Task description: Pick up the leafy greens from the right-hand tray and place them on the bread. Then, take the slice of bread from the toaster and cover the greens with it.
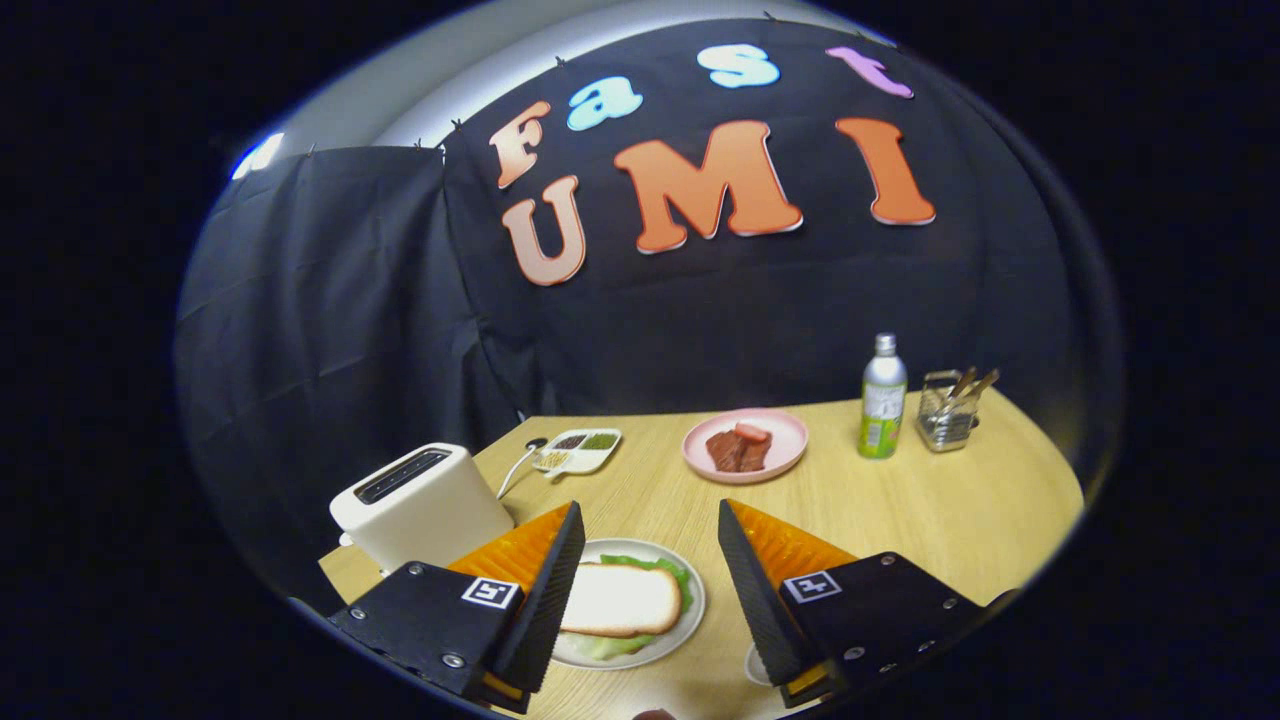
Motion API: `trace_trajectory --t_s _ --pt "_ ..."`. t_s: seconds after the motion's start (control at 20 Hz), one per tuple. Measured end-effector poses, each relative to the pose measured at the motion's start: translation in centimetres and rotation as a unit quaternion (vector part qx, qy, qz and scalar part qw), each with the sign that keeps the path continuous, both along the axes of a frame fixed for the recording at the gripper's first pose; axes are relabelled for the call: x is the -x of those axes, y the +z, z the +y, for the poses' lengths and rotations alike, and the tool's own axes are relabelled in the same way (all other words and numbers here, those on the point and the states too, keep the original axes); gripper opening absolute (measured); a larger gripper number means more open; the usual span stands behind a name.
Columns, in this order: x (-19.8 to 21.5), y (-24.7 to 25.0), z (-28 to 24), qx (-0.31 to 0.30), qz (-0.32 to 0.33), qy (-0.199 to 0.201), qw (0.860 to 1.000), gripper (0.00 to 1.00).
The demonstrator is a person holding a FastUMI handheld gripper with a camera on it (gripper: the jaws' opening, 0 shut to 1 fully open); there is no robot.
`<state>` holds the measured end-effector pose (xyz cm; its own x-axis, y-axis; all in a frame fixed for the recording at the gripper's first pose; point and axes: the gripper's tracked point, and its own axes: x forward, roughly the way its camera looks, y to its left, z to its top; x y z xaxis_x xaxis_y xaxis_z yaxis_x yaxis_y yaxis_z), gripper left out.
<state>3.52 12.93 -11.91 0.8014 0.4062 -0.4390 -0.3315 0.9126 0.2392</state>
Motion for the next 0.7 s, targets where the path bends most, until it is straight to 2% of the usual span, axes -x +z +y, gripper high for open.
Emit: trace_trajectory --t_s 0.2,0.35,0.5,0.7 --pt "0.1 4.8 -1.5 0.028 -0.091 -0.029 0.995 0.83" --pt "0.1 8.1 -2.6 0.025 -0.149 -0.05 0.987 0.83" --pt "0.8 10.6 -2.9 0.012 -0.186 -0.057 0.981 0.83" --pt "1.7 11.8 -2.5 0.026 -0.208 -0.051 0.976 0.83"
